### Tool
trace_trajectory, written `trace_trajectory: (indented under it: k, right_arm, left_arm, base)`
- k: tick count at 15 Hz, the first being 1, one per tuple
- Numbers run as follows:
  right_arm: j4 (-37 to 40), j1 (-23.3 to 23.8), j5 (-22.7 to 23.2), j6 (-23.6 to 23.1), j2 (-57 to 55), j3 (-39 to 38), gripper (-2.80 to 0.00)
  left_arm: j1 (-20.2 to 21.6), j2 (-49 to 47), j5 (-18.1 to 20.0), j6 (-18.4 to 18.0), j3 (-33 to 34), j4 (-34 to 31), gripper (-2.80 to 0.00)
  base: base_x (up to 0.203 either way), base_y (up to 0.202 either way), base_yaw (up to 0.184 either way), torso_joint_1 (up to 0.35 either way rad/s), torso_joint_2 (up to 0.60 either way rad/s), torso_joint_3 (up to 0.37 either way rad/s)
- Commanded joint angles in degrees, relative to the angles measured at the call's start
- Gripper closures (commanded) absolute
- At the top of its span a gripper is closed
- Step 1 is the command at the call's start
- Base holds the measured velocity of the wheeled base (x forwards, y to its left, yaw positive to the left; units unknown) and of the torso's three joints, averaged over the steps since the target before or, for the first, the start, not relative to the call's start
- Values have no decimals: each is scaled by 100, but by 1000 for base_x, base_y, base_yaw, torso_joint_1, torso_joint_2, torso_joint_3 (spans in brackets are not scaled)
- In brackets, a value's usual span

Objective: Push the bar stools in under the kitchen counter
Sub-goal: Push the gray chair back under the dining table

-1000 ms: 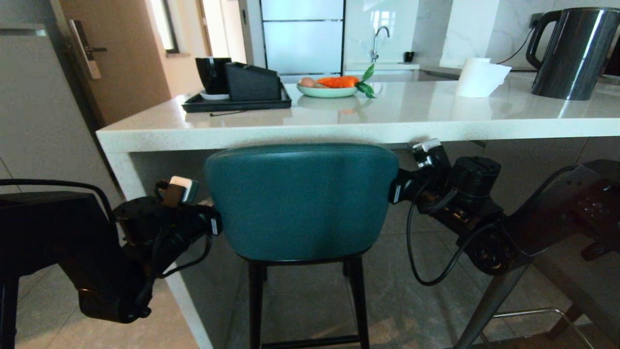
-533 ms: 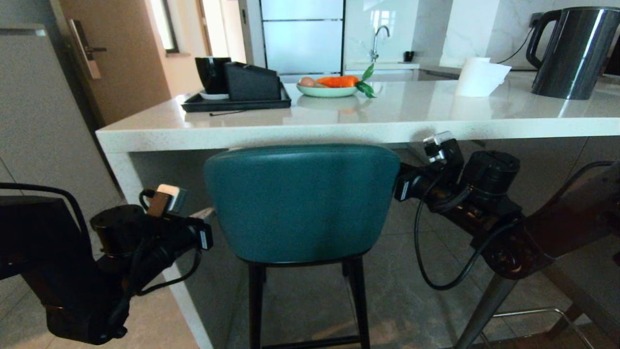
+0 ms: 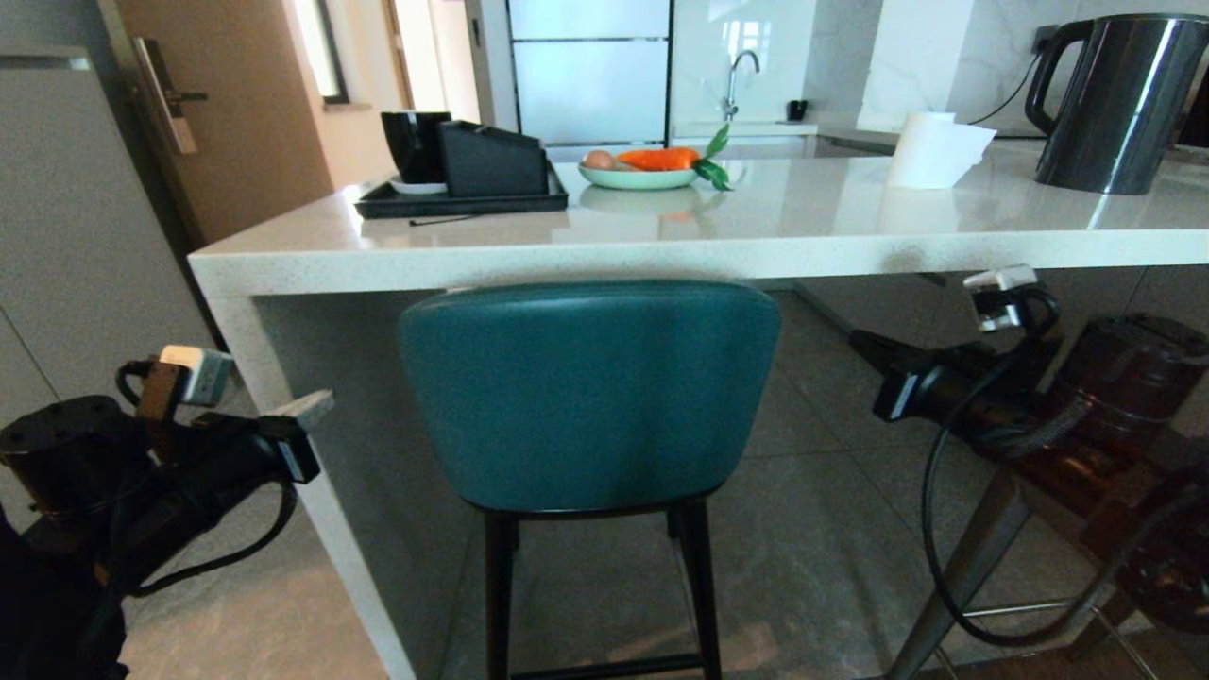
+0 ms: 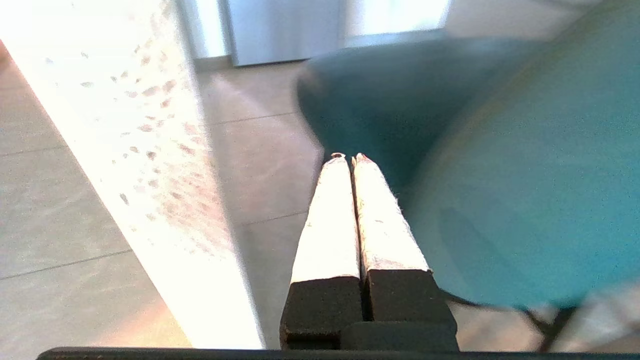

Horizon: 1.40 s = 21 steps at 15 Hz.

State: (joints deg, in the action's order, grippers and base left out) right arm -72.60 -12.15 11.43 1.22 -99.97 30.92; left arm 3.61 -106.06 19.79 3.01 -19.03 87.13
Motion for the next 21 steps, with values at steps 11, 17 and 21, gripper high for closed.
trace_trajectory:
  k: [11,17,21]
  right_arm:
    - [3872,1034,-673,99,6383,-919,0]
    - [7300,1322,-327,-253,8837,-371,0]
    - [7854,1248,-429,-393,9534,-702,0]
  left_arm:
    - [76,5425,813,855,596,-3457,0]
    - [-305,7973,2326,697,-321,-7813,0]
    - [-1244,8885,1735,324,-690,-9576,0]
  base:
    - [0,0,0,0,0,0]
    - [0,0,0,0,0,0]
    - [0,0,0,0,0,0]
